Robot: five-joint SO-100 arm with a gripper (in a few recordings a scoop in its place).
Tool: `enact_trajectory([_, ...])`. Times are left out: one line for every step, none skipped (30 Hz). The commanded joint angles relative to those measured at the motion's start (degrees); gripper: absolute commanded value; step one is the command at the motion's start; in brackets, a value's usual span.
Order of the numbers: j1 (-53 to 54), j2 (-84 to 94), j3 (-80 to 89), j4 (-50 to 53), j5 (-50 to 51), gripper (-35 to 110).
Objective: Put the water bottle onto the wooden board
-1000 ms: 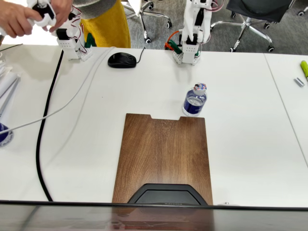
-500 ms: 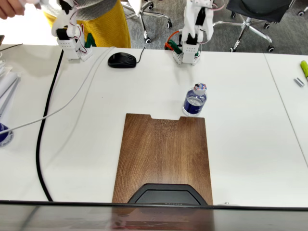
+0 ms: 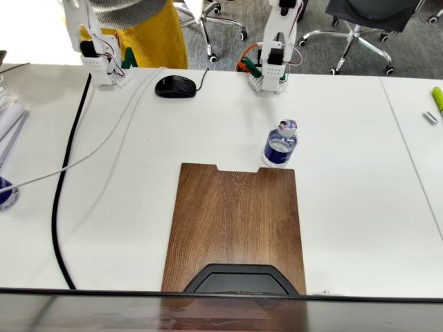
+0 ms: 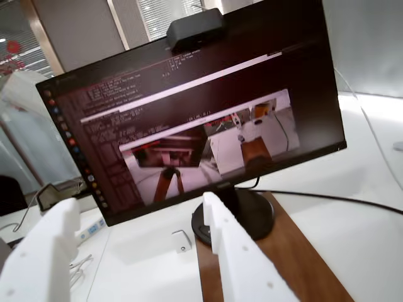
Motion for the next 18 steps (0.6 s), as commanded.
enact_trajectory([0.3, -1.0, -1.1, 1.6, 0.1, 26])
enact_trajectory([0.3, -1.1, -1.1, 1.8, 0.1, 26])
enact_trajectory([0.3, -1.1, -1.1, 2.1, 0.1, 26])
enact_trajectory([0.0, -1.1, -1.1, 2.8, 0.1, 26])
enact_trajectory([-0.6, -0.9, -1.1, 4.0, 0.2, 26])
enact_trajectory([-1.1, -0.7, -1.1, 5.2, 0.2, 26])
enact_trajectory([-1.5, -0.6, -1.1, 6.2, 0.2, 26])
enact_trajectory([-1.6, -0.8, -1.0, 6.8, 0.0, 26])
enact_trajectory([-1.6, -1.0, -0.5, 6.8, -0.2, 26])
enact_trajectory([-1.3, -0.2, 2.4, 5.4, -0.7, 26])
enact_trajectory([-1.1, 1.4, 6.8, 3.1, -1.3, 26])
enact_trajectory([-1.0, 3.1, 11.4, 0.2, -1.8, 26])
enact_trajectory([-0.8, 5.0, 17.2, -3.9, -2.2, 26])
enact_trajectory([-0.8, 7.7, 24.8, -9.5, -3.1, 26])
enact_trajectory([-0.8, 12.3, 35.4, -17.8, -4.3, 26])
enact_trajectory([-0.9, 16.5, 45.8, -25.4, -6.1, 26])
enact_trajectory([-1.1, 19.8, 54.5, -31.6, -7.9, 26])
enact_trajectory([-1.5, 22.9, 61.7, -36.3, -9.1, 26])
